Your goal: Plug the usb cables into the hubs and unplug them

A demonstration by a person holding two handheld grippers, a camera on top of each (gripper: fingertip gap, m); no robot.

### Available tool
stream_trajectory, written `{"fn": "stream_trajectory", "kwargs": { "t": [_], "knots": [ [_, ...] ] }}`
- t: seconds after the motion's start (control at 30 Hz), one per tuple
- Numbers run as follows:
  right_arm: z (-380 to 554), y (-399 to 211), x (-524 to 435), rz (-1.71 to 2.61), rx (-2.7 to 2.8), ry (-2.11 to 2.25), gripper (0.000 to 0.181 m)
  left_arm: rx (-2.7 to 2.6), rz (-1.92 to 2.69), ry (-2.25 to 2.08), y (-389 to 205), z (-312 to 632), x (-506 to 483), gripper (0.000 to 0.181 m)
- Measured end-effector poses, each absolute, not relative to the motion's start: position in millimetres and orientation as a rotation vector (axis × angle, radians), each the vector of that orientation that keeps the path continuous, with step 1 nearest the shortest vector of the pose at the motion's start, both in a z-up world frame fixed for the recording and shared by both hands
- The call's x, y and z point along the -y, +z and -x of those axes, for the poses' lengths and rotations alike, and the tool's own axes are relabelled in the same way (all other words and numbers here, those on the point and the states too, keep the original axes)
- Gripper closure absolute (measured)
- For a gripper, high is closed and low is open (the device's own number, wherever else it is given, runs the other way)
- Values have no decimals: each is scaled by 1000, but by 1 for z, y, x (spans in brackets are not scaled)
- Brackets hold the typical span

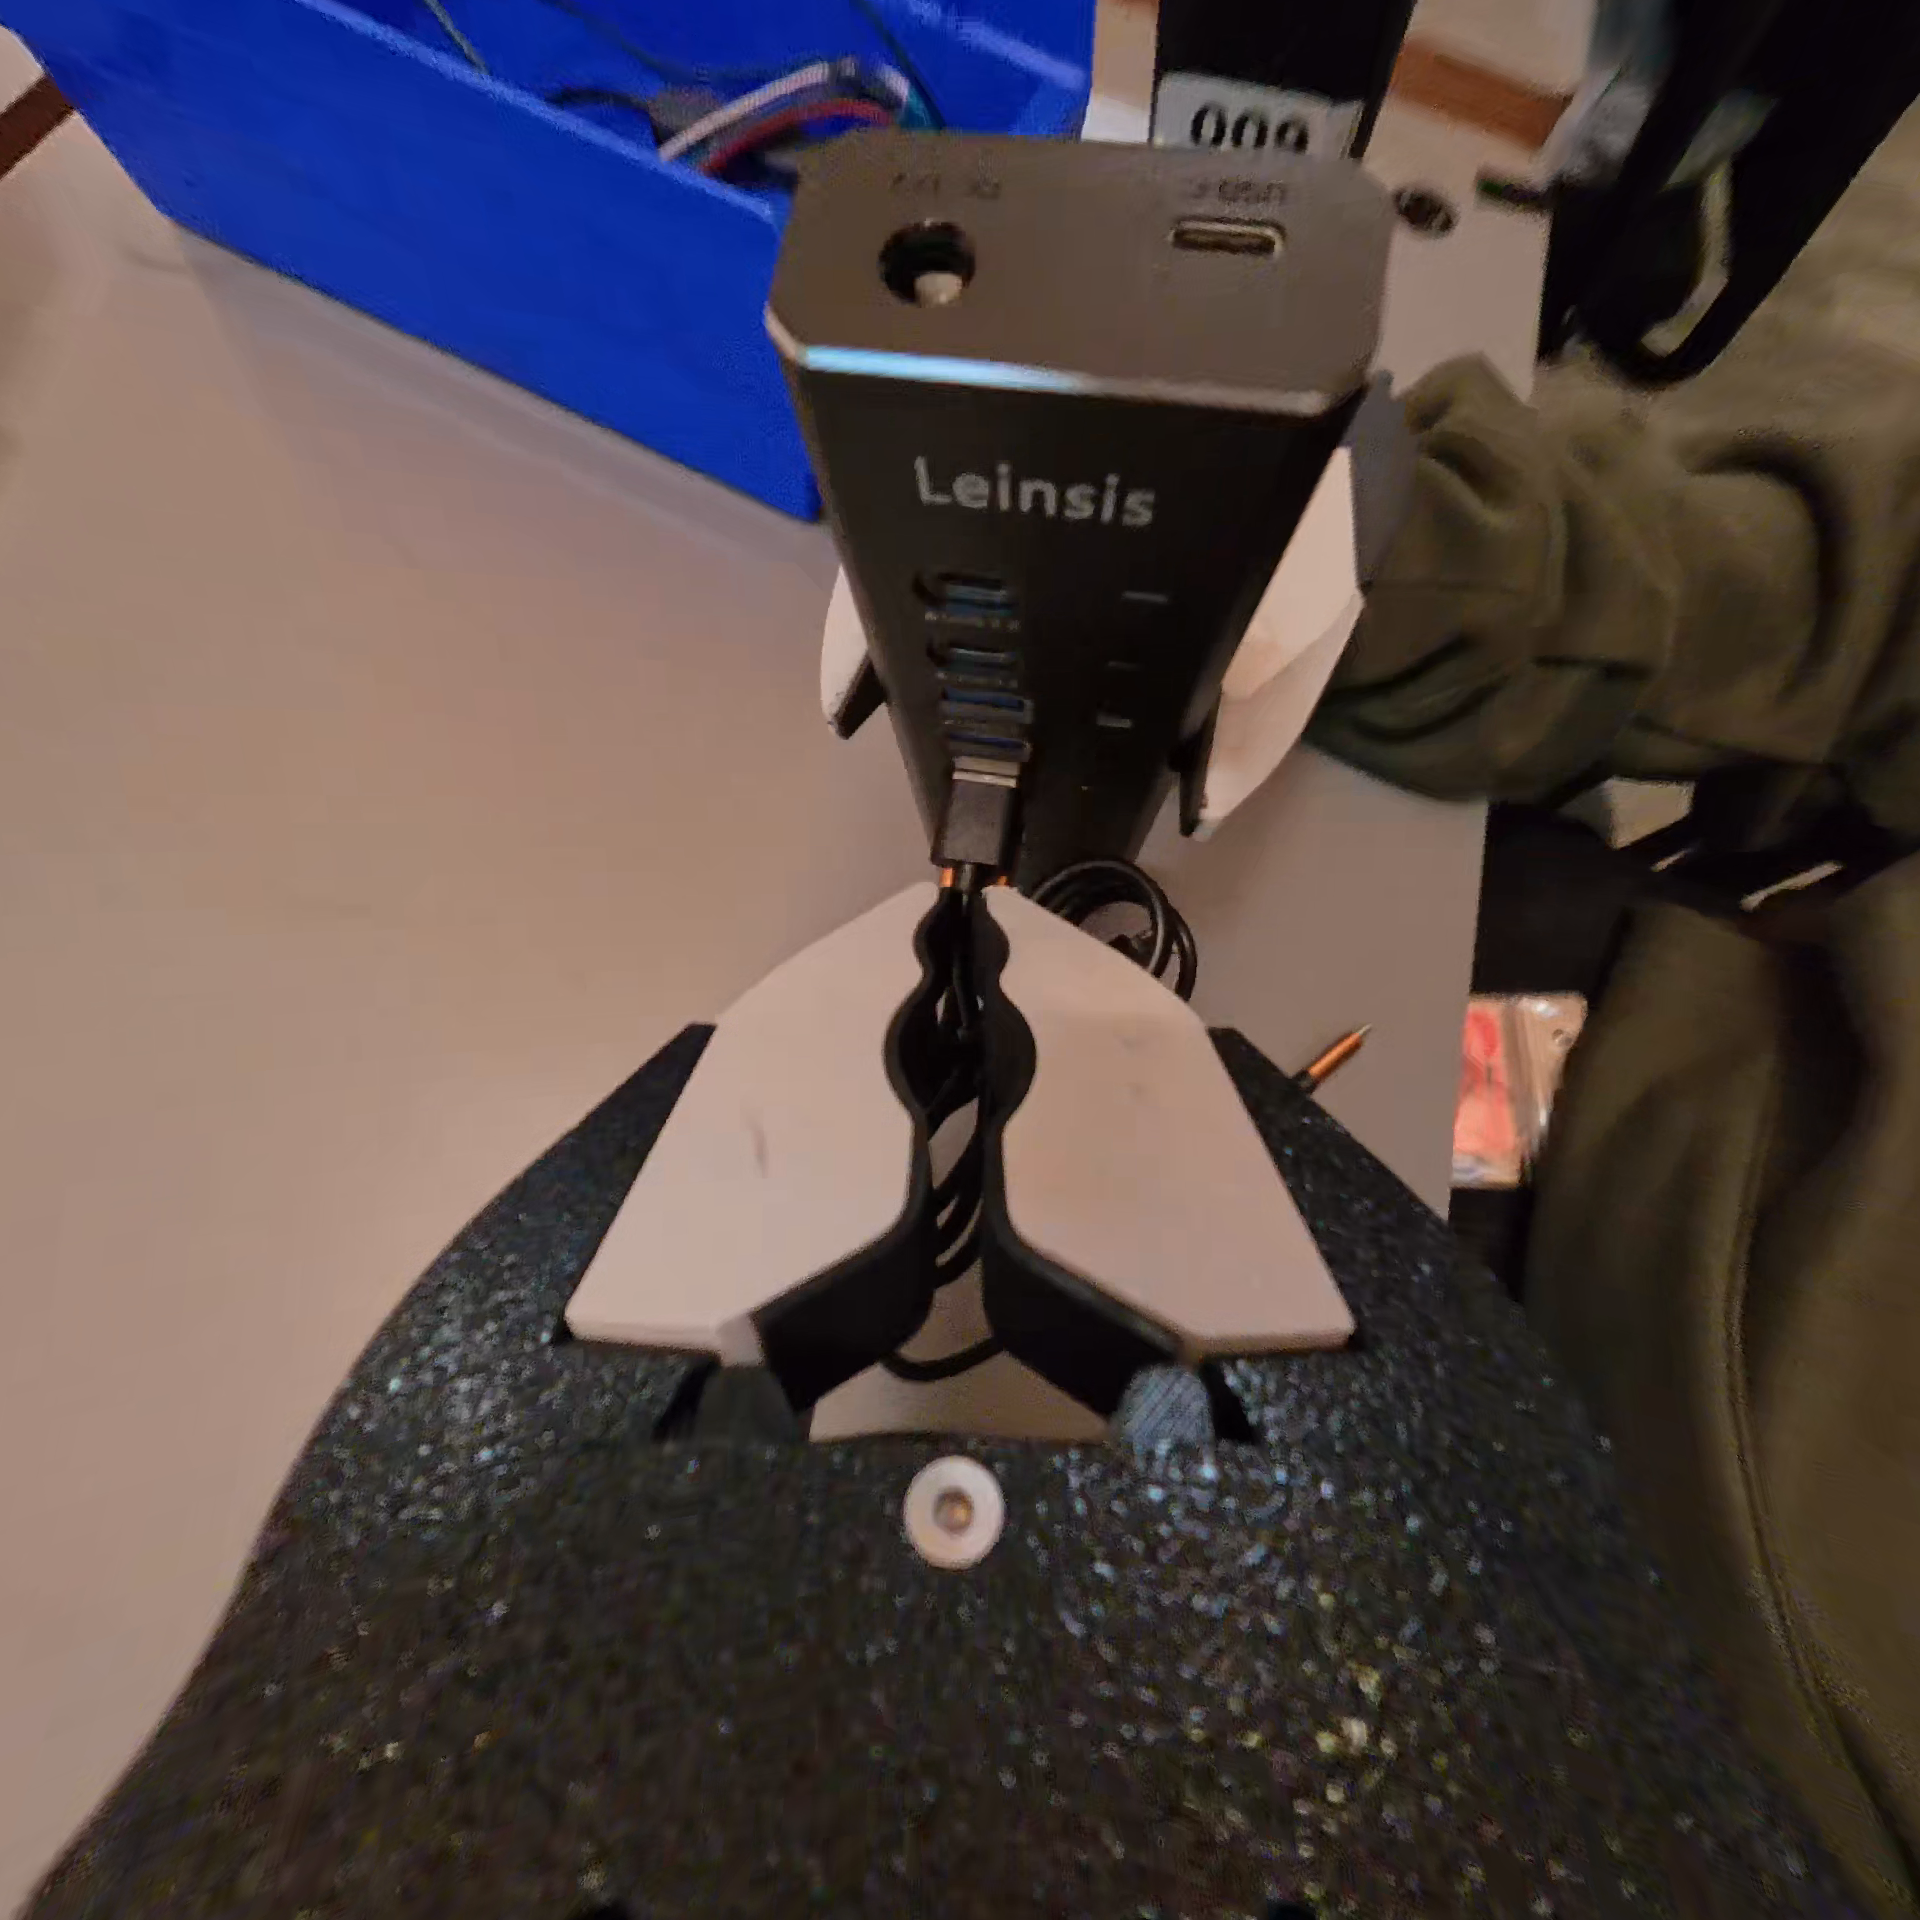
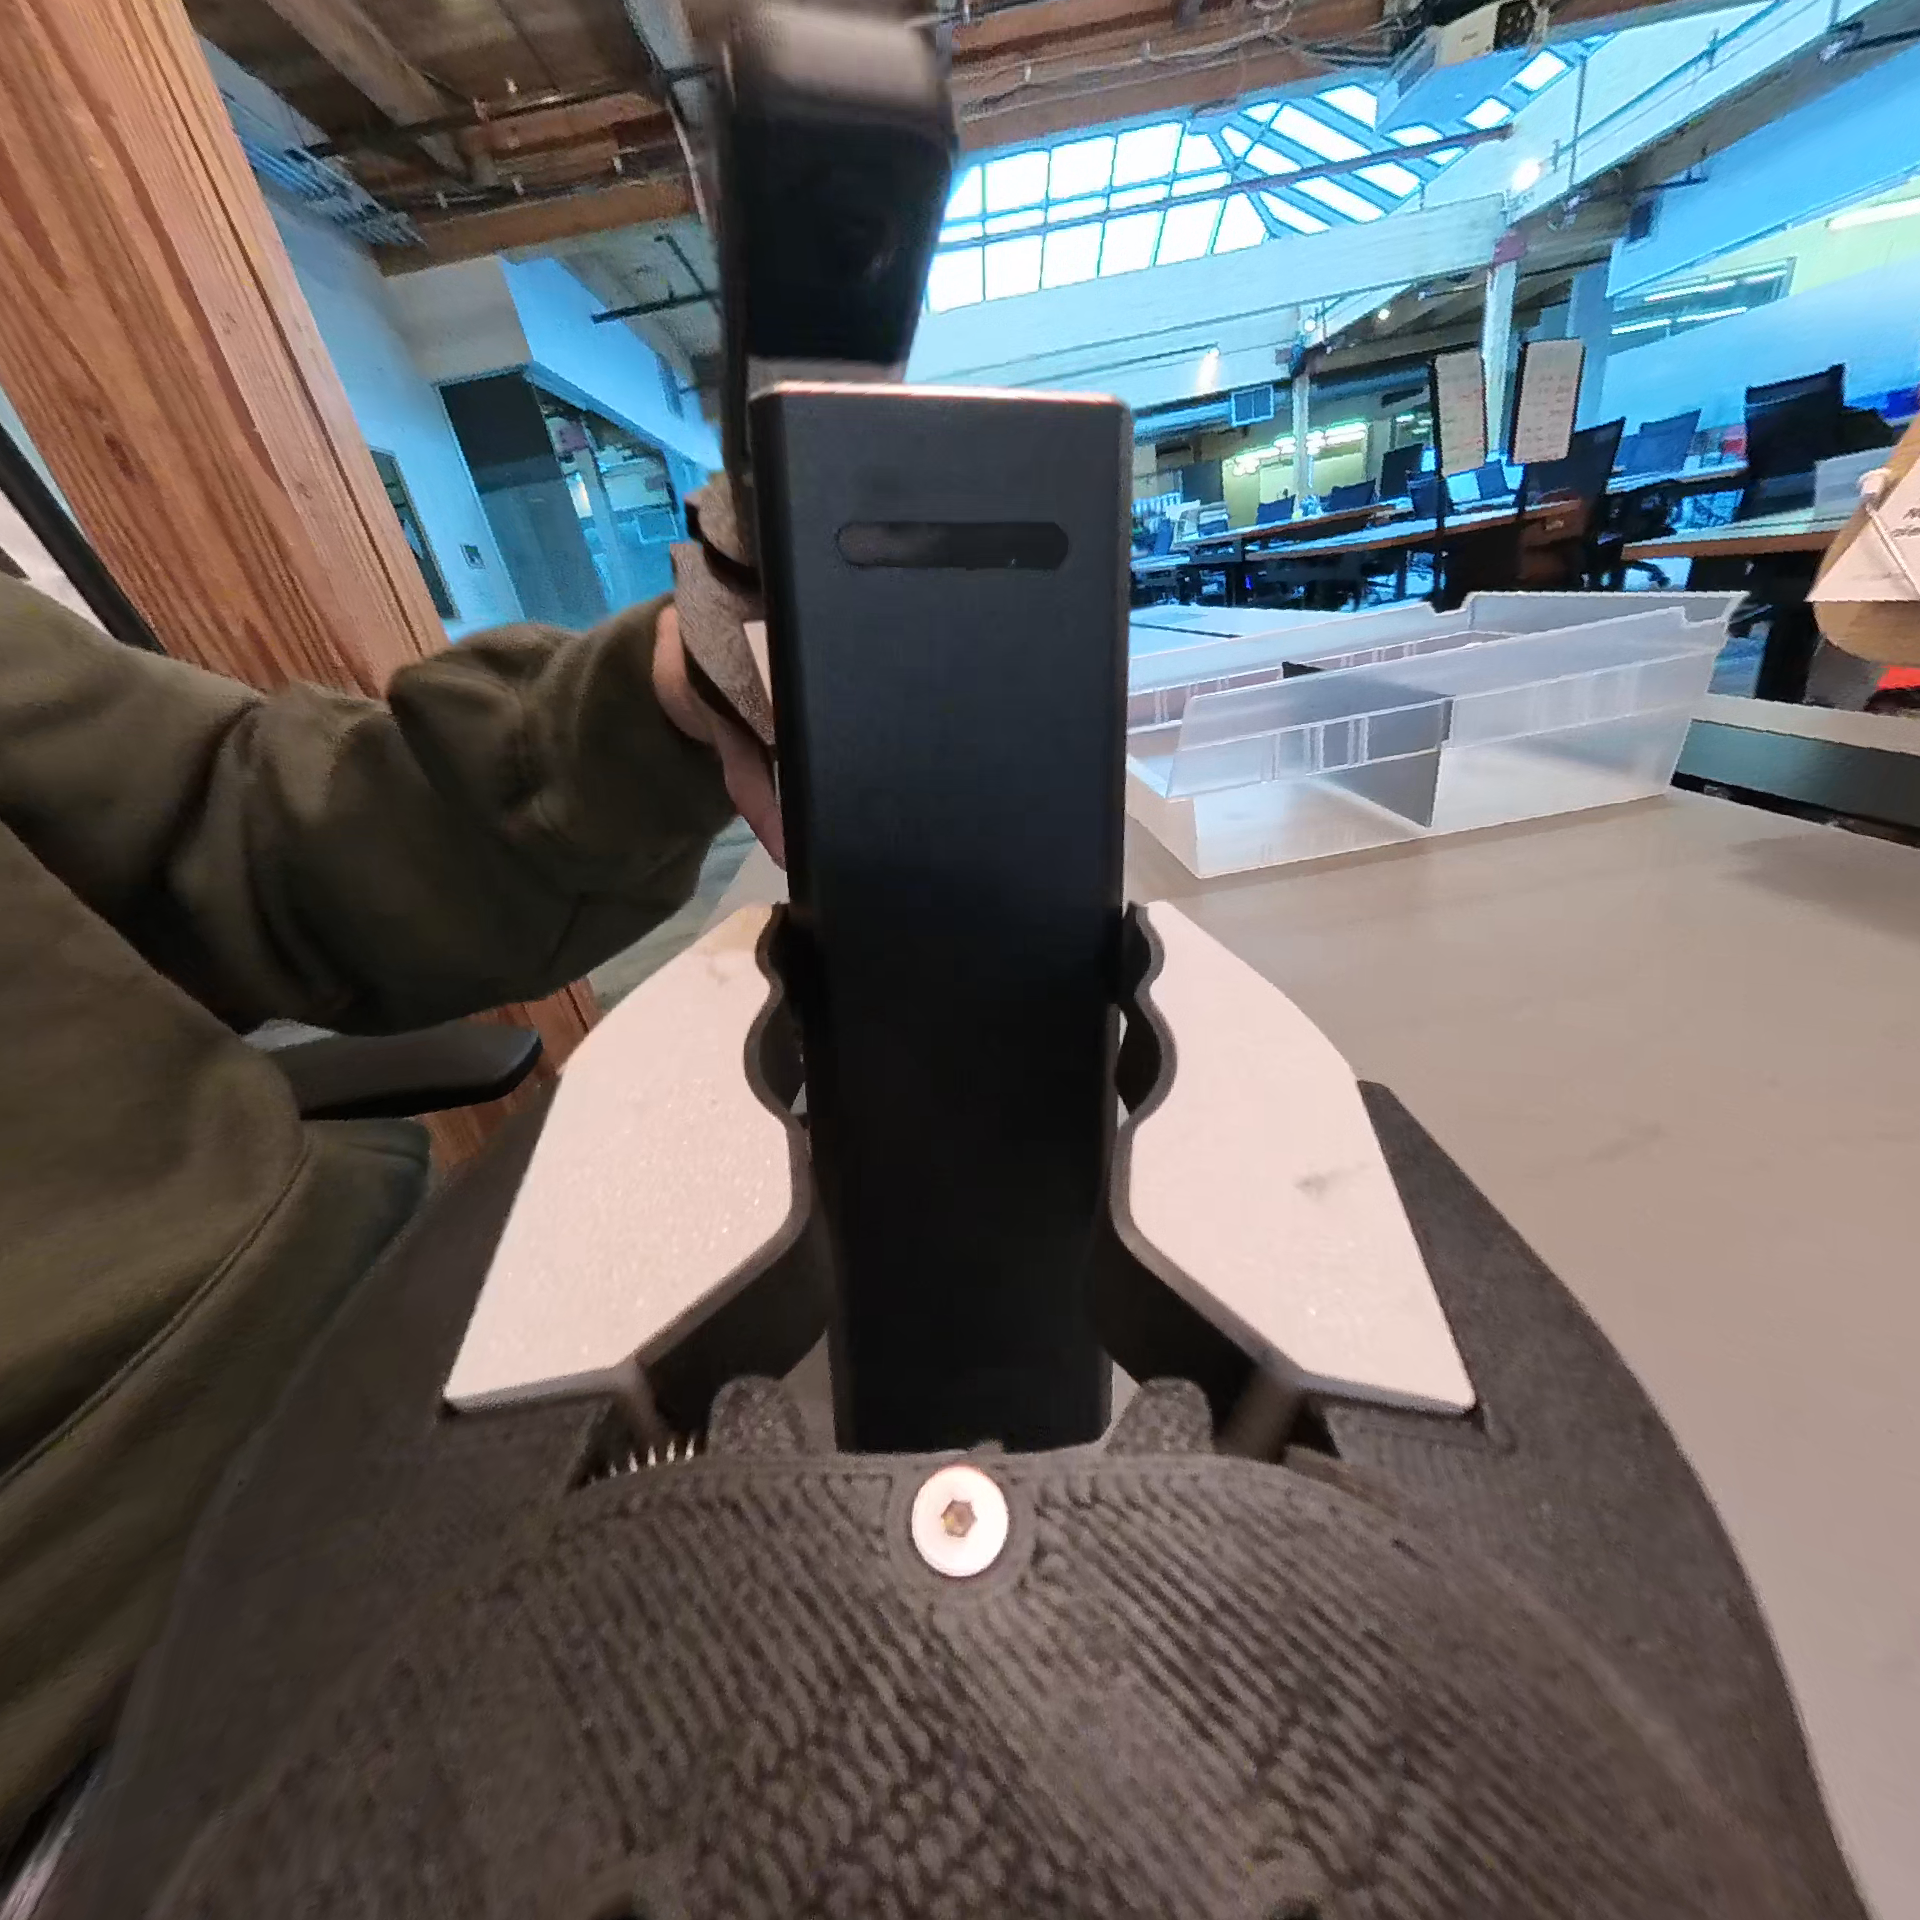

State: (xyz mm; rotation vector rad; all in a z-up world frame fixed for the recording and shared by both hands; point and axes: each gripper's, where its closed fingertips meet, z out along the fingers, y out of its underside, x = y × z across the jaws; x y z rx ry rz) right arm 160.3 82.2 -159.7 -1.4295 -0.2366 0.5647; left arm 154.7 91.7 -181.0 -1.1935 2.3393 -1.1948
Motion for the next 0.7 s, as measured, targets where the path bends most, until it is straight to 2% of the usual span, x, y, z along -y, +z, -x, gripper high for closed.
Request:
{"fn": "stream_trajectory", "kwargs": {
  "t": [0.23, 0.4, 0.6, 0.7],
  "knots": [
    [-158, -156, -77, 1392, 262, 606, 121, -2254, 1153, -1366, -175, -150, -85, 179],
    [-163, -153, -75, 1365, 237, 621, 121, -2134, 1146, -1345, -149, -149, -101, 145],
    [-155, -159, -79, 1415, 278, 597, 121, -2023, 1197, -1401, -122, -152, -93, 114],
    [-150, -162, -81, 1446, 311, 570, 121, -2045, 1094, -1332, -125, -162, -70, 111]
  ]
}}
